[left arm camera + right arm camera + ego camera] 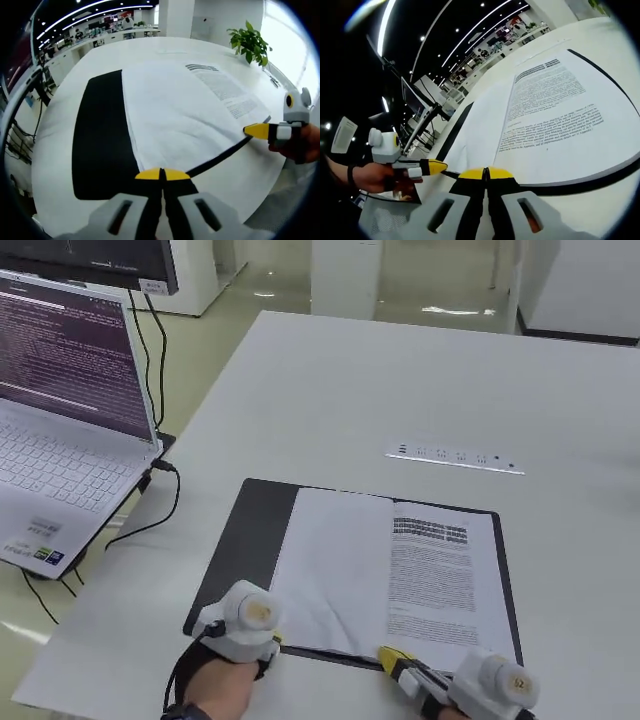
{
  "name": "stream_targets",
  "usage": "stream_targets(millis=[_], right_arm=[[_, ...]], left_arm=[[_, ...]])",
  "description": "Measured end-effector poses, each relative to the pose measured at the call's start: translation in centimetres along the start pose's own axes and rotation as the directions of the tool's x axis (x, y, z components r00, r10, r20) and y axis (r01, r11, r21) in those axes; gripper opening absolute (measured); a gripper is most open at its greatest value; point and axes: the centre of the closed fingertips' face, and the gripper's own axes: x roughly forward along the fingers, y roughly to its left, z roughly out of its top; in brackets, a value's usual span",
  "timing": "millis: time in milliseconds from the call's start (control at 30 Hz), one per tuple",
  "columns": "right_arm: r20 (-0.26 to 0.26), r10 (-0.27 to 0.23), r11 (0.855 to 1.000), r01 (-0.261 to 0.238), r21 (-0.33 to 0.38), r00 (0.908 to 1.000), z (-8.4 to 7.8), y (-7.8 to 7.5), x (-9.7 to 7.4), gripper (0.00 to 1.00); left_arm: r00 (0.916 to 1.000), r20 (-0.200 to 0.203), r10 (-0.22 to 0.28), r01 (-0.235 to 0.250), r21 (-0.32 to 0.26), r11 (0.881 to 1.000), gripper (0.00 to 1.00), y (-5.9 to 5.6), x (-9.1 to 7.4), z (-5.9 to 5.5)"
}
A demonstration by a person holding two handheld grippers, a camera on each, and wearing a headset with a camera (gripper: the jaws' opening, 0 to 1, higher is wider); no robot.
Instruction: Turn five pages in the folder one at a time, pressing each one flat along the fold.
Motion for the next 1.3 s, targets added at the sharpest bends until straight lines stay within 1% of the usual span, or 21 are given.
stream_targets(millis=[100, 133, 200, 267, 300, 367, 400, 433, 467, 533, 567, 600, 667, 733, 867, 933, 1033, 1133, 1300], right_arm=[[-0.007, -0.01, 1.0, 0.01, 0.004, 0.9999, 0.0, -0.1, -0.5, 0.0], [0.0, -0.014, 1.0, 0.014, 0.014, 0.9999, 0.2, -0.2, -0.8, 0.01], [0.016, -0.012, 0.999, 0.012, 0.037, 0.9998, 0.5, -0.1, -1.4, 0.06], [0.018, -0.019, 0.999, 0.019, 0.031, 0.9997, 0.8, -0.3, -2.0, 0.07], [0.018, -0.024, 0.999, 0.024, 0.029, 0.9995, 0.9, -0.4, -2.2, 0.07], [0.019, -0.035, 0.999, 0.035, 0.03, 0.9992, 1.1, -0.9, -2.8, 0.08], [0.02, -0.038, 0.999, 0.037, 0.034, 0.9991, 1.2, -1.1, -3.1, 0.08], [0.025, -0.041, 0.999, 0.04, 0.032, 0.9989, 1.4, -1.2, -3.5, 0.08], [0.026, -0.045, 0.999, 0.045, 0.02, 0.9986, 1.5, -1.4, -3.8, 0.08], [0.021, -0.049, 0.999, 0.048, 0.008, 0.9986, 1.5, -1.6, -4.3, 0.09], [0.018, -0.051, 0.999, 0.051, 0.002, 0.9985, 1.6, -1.7, -4.7, 0.1], [0.016, -0.055, 0.998, 0.055, -0.007, 0.9984, 1.7, -1.8, -4.9, 0.11], [0.015, -0.06, 0.998, 0.061, -0.027, 0.9981, 1.9, -1.9, -5.3, 0.14], [0.014, -0.061, 0.997, 0.062, -0.055, 0.998, 2.3, -1.9, -5.7, 0.17], [0.004, -0.058, 0.989, 0.058, -0.134, 0.9983, 3.1, -1.7, -6.4, 0.22], [0.003, -0.058, 0.984, 0.058, -0.167, 0.9983, 3.6, -1.6, -6.8, 0.24], [0.014, -0.054, 0.979, 0.056, -0.195, 0.9984, 4.6, -1.5, -7.3, 0.28], [0.025, -0.047, 0.973, 0.051, -0.225, 0.9986, 5.5, -1.2, -7.8, 0.32], [0.047, -0.047, 0.969, 0.056, -0.24, 0.9978, 6.7, -1.0, -8.6, 0.35]], left_arm=[[0.9996, -0.003, -0.028, 0.028, -0.029, 0.999, 0.0, 0.0, 0.0, 0.1], [0.9993, 0.001, -0.038, 0.038, -0.053, 0.998, 0.0, 0.0, -0.1, 0.1], [0.9993, 0.005, -0.037, 0.038, -0.104, 0.994, 0.0, 0.1, 0.0, 0.1], [0.9994, 0.007, -0.033, 0.034, -0.12, 0.992, 0.0, 0.1, -0.2, 0.0], [0.9994, 0.013, -0.032, 0.033, -0.138, 0.99, 0.0, 0.0, -0.3, 0.0], [0.9992, 0.033, -0.023, 0.029, -0.168, 0.985, 0.05, -0.2, -0.9, 0.1], [0.9989, 0.037, -0.027, 0.033, -0.168, 0.985, 0.04, -0.3, -1.2, 0.1], [0.9969, 0.043, -0.065, 0.07, -0.128, 0.989, 0.03, -0.9, -1.4, 0.2], [0.9964, 0.043, -0.072, 0.076, -0.095, 0.993, 0.02, -0.8, -1.6, 0.3], [0.9965, 0.057, -0.061, 0.067, -0.114, 0.991, 0.04, -0.2, -2.1, 0.5], [0.995, 0.078, -0.062, 0.072, -0.134, 0.988, 0.04, -0.2, -2.3, 0.9], [0.9928, 0.099, -0.067, 0.08, -0.136, 0.987, 0.05, -0.3, -2.8, 1.3], [0.9908, 0.111, -0.077, 0.089, -0.105, 0.99, 0.1, -0.8, -3.5, 1.7], [0.9896, 0.114, -0.088, 0.098, -0.084, 0.992, 0.15, -1.2, -3.9, 1.9], [0.9874, 0.117, -0.107, 0.112, -0.037, 0.993, 0.25, -2.1, -4.8, 2.2], [0.9853, 0.124, -0.117, 0.122, -0.026, 0.992, 0.26, -2.4, -5.2, 2.5], [0.9818, 0.145, -0.123, 0.126, -0.015, 0.992, 0.29, -2.6, -6.1, 3.3], [0.9767, 0.175, -0.125, 0.126, 0.001, 0.992, 0.33, -2.7, -7.0, 4.1], [0.9683, 0.217, -0.123, 0.124, 0.008, 0.992, 0.39, -2.6, -8.7, 5.5]])
